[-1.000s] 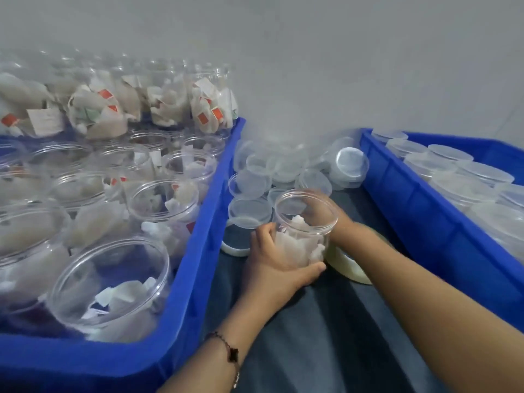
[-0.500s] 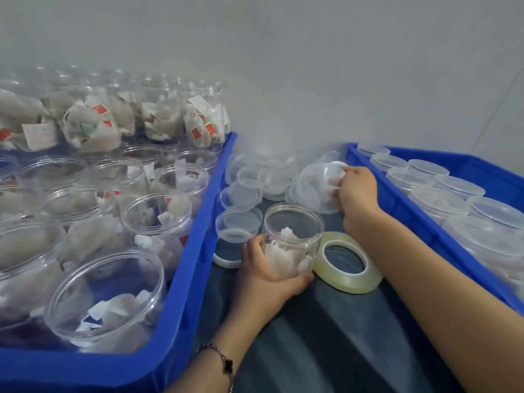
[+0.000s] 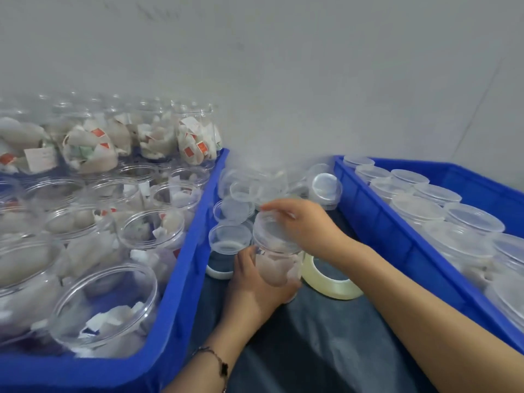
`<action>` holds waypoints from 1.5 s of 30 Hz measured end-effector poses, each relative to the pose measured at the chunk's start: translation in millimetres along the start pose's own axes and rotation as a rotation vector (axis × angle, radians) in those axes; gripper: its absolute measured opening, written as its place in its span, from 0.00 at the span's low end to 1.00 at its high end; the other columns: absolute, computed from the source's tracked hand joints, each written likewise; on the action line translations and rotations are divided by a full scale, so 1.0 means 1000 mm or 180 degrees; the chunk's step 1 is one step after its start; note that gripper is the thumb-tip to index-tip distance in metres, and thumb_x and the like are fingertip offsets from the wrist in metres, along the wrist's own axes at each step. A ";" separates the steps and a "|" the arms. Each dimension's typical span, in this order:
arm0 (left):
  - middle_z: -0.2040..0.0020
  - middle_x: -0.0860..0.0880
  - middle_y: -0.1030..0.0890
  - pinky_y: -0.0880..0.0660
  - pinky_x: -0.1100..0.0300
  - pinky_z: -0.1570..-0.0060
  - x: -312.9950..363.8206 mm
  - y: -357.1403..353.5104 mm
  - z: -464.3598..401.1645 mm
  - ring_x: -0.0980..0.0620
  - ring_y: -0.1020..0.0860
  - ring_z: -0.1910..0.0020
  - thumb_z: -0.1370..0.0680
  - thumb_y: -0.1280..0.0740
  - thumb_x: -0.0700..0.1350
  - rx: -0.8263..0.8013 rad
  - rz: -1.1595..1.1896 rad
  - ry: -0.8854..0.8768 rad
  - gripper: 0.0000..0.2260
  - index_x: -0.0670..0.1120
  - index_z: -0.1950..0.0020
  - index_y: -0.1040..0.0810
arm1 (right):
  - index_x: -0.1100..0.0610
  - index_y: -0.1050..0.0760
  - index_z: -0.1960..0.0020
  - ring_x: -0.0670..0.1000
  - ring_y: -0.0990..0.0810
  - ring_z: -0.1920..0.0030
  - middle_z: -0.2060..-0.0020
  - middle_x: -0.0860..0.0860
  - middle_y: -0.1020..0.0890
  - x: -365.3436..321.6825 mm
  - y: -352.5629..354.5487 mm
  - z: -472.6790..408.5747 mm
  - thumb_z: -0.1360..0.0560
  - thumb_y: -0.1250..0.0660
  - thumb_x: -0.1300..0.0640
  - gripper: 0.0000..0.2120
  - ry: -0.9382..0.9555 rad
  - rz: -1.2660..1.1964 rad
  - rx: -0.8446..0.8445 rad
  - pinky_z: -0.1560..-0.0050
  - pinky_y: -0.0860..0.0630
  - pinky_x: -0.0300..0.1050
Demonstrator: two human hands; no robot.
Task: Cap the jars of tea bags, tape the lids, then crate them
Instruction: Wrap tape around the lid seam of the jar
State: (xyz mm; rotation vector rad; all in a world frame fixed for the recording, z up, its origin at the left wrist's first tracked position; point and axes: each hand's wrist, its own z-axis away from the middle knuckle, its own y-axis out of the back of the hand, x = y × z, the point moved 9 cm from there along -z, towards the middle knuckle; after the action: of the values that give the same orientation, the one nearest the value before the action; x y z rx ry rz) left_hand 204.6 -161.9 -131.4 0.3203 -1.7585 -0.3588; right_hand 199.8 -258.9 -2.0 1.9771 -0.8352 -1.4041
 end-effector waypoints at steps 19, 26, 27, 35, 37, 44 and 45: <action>0.47 0.60 0.33 0.32 0.64 0.56 -0.001 -0.003 -0.004 0.60 0.30 0.49 0.48 0.30 0.68 -0.0028 -0.0225 -0.0074 0.34 0.63 0.54 0.48 | 0.38 0.32 0.32 0.47 0.33 0.36 0.36 0.39 0.29 -0.026 -0.032 0.007 0.23 0.43 0.38 0.20 0.0920 0.1787 -0.0769 0.42 0.30 0.47; 0.48 0.55 0.31 0.31 0.64 0.56 0.007 -0.002 -0.003 0.55 0.26 0.49 0.46 0.28 0.63 -0.0037 -0.0264 -0.0173 0.37 0.51 0.44 0.39 | 0.42 0.34 0.32 0.50 0.32 0.37 0.35 0.43 0.30 -0.017 -0.035 0.012 0.23 0.48 0.38 0.21 0.0590 0.2138 -0.0182 0.45 0.30 0.48; 0.49 0.55 0.31 0.32 0.65 0.58 0.009 0.000 -0.002 0.56 0.26 0.50 0.47 0.29 0.64 -0.0024 -0.0233 -0.0181 0.38 0.50 0.44 0.38 | 0.44 0.33 0.33 0.52 0.31 0.38 0.36 0.44 0.29 -0.017 -0.037 0.013 0.22 0.49 0.39 0.21 0.0506 0.2183 -0.0100 0.47 0.31 0.49; 0.43 0.58 0.34 0.33 0.65 0.52 0.008 -0.001 0.000 0.60 0.31 0.46 0.43 0.28 0.64 -0.0124 -0.0112 -0.0096 0.40 0.53 0.37 0.39 | 0.46 0.27 0.34 0.53 0.28 0.39 0.39 0.45 0.23 -0.026 -0.021 0.004 0.23 0.40 0.46 0.18 0.0579 0.1410 -0.0334 0.39 0.31 0.52; 0.43 0.56 0.31 0.31 0.65 0.52 0.007 -0.001 0.001 0.57 0.27 0.46 0.42 0.25 0.60 -0.0099 0.0023 -0.0133 0.36 0.54 0.40 0.38 | 0.49 0.24 0.36 0.52 0.26 0.38 0.38 0.48 0.22 -0.039 0.004 0.001 0.23 0.36 0.51 0.16 0.0766 0.0827 0.0200 0.37 0.32 0.44; 0.42 0.54 0.31 0.32 0.70 0.54 0.005 -0.001 0.001 0.57 0.27 0.48 0.44 0.25 0.60 -0.0065 0.0135 -0.0156 0.38 0.53 0.40 0.37 | 0.48 0.24 0.37 0.50 0.24 0.40 0.37 0.48 0.23 -0.046 0.014 0.001 0.24 0.37 0.49 0.16 0.0843 0.1065 -0.0060 0.39 0.29 0.50; 0.43 0.55 0.31 0.34 0.73 0.56 0.005 -0.001 0.000 0.58 0.28 0.49 0.45 0.26 0.62 -0.0079 0.0095 -0.0142 0.38 0.54 0.41 0.39 | 0.47 0.25 0.35 0.51 0.25 0.39 0.37 0.47 0.24 -0.040 0.001 0.005 0.24 0.38 0.48 0.17 0.0832 0.1280 -0.0235 0.39 0.29 0.51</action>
State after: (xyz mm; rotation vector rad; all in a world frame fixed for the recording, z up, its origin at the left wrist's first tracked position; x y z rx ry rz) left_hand 203.4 -164.8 -127.2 0.2698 -1.7994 -0.3687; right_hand 184.4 -229.8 21.0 1.7641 -0.9756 -0.9123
